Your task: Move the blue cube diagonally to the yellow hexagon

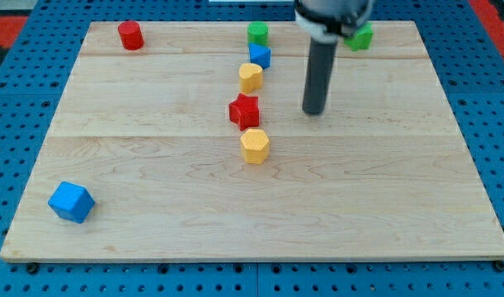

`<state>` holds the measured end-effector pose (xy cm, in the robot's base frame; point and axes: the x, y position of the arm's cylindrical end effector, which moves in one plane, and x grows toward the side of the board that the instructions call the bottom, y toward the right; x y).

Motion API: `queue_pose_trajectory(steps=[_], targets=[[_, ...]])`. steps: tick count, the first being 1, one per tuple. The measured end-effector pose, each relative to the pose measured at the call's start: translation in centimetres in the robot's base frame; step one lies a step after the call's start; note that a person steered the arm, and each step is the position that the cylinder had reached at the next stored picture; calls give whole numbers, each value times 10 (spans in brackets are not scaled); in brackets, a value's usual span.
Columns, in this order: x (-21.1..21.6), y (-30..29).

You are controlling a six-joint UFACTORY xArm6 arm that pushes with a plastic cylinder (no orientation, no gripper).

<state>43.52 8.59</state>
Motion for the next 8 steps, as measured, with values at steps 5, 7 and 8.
queue_pose_trajectory(steps=[5, 7, 8], targets=[[134, -347], [138, -235], [141, -283]])
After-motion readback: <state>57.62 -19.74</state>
